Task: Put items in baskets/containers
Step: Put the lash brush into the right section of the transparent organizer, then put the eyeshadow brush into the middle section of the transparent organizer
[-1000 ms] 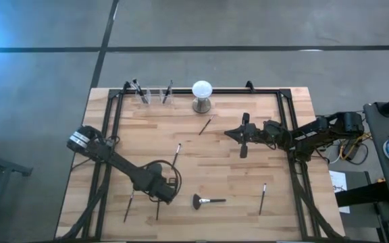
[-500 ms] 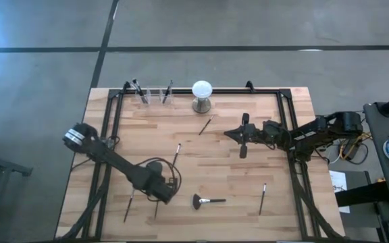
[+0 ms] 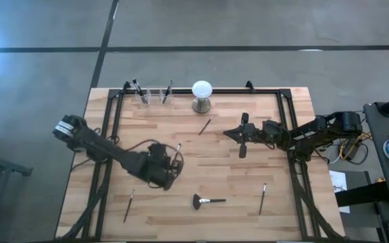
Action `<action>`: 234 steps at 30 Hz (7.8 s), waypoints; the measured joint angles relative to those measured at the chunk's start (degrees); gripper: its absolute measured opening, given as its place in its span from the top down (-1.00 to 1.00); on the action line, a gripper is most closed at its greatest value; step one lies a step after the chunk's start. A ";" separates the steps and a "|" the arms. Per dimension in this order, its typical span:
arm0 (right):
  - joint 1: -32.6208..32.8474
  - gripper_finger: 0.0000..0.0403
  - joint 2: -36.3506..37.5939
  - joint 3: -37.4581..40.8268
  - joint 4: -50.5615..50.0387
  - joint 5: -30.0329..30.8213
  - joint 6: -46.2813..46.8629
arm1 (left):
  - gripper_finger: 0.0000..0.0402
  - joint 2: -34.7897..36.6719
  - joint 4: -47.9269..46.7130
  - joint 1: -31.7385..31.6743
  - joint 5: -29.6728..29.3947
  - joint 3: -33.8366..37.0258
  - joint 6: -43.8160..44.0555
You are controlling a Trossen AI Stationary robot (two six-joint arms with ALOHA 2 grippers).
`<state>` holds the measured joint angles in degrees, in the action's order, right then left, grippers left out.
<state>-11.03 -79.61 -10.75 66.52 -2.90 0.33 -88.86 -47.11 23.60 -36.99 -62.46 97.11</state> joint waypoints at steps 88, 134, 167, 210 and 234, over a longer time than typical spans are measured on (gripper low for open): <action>0.00 0.96 0.02 0.00 0.04 -0.02 0.09 | 0.67 -0.85 63.47 -64.31 20.08 12.16 -91.05; 0.00 0.96 0.04 0.00 0.04 -0.02 -0.08 | 0.93 9.18 22.15 -12.69 7.42 8.35 -44.66; 0.02 0.96 0.02 0.00 0.00 -0.02 0.09 | 0.46 -8.65 26.58 -22.69 15.31 8.38 -35.79; 0.02 0.96 0.02 0.00 -0.24 -0.02 -0.29 | 0.98 4.33 23.97 -20.94 -10.37 9.40 -39.54; 0.01 0.96 0.02 0.00 -0.20 0.00 -0.28 | 0.99 13.07 96.24 -56.29 6.10 30.91 -94.38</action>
<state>-11.02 -79.59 -10.74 66.32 -2.90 0.05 -75.79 49.13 -32.69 -30.88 -31.55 2.73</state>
